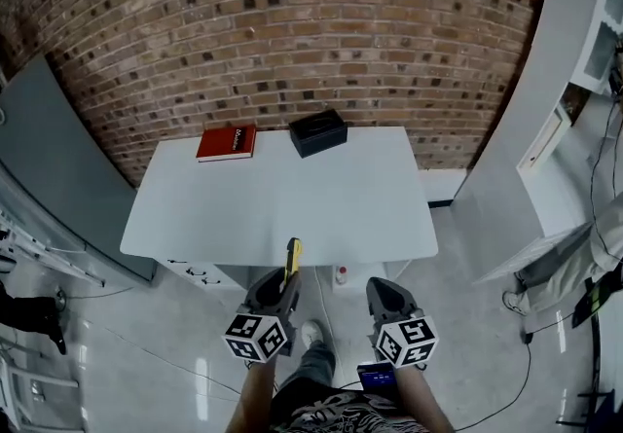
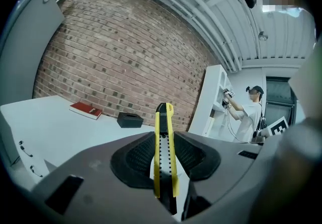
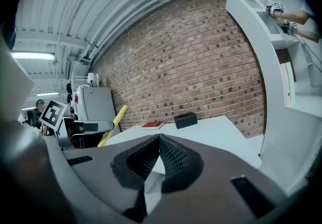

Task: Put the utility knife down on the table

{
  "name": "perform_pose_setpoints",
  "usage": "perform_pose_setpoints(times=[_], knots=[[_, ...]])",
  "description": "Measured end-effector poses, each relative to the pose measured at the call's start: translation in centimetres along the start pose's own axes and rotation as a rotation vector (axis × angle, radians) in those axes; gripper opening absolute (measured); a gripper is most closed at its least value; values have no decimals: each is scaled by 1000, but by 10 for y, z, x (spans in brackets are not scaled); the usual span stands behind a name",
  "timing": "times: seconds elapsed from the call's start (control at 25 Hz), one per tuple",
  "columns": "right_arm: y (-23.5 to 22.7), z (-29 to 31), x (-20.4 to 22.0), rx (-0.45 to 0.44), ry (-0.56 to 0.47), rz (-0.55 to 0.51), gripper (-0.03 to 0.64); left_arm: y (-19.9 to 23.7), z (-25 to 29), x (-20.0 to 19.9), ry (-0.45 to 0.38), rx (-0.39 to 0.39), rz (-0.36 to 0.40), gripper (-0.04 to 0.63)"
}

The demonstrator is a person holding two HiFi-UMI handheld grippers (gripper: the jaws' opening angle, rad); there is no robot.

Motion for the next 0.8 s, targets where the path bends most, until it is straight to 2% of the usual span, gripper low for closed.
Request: perform_pose_setpoints(times=[0.28,0.44,0.64,0.8], knots=[[-29,136,-56,49,8,8,0,98,101,-38,38,22,32,123],[-33,192,-77,64,9,12,0,149,142,-54,40,23,7,123],[-37,223,-84,61,-1,108,0,180,173,-50,64,42,-34,123],[-45,229,-84,93,11,103,0,186,191,-45,78,62,-48,123]])
Point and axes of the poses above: the fingertips, and each gripper's own axes: z forward along the fingers, y to its left, x out of its underside, the point moved 8 cm from there along -z, backward along the fingers, and after that the axes turned 8 degrees about z, right-handed, at the moved point
